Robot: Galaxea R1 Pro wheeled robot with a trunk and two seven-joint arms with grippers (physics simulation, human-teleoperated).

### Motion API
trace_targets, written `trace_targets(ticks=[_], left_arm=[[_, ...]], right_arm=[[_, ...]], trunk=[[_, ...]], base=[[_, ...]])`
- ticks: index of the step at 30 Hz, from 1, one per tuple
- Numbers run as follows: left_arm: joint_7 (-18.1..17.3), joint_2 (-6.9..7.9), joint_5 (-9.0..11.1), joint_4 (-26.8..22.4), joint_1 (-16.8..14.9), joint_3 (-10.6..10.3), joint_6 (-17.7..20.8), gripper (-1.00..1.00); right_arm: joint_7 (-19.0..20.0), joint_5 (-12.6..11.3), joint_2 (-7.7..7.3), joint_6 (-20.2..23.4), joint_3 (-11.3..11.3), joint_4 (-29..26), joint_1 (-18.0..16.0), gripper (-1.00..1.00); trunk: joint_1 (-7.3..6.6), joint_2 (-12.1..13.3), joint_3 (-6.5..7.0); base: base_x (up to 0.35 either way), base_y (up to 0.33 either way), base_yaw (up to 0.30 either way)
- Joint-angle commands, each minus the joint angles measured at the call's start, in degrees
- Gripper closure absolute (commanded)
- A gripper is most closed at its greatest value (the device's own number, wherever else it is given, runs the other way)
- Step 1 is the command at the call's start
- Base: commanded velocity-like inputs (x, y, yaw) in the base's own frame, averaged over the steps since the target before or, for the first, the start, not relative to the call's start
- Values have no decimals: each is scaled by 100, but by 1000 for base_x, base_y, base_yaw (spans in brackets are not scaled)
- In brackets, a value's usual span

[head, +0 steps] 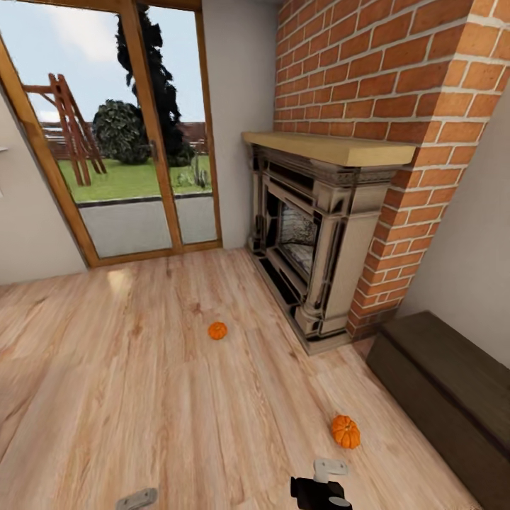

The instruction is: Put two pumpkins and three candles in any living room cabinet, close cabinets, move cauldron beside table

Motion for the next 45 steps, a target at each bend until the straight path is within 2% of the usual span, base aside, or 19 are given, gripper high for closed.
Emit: trace_targets(ticks=[1,14,45], left_arm=[[0,0,0,0,0,0,0,-100],[0,0,0,0,0,-1,0,-100],[6,-1,8,9,0,-1,-203,-100]], right_arm=[[0,-1,0,0,0,0,0,-100],[9,-3,0,0,-5,7,0,-100],[7,-29,0,0,-26,27,0,-100]], trunk=[[0,0,0],[0,0,-1],[0,0,-1]], base=[[243,30,-275],[169,4,-277],[3,51,-278]])
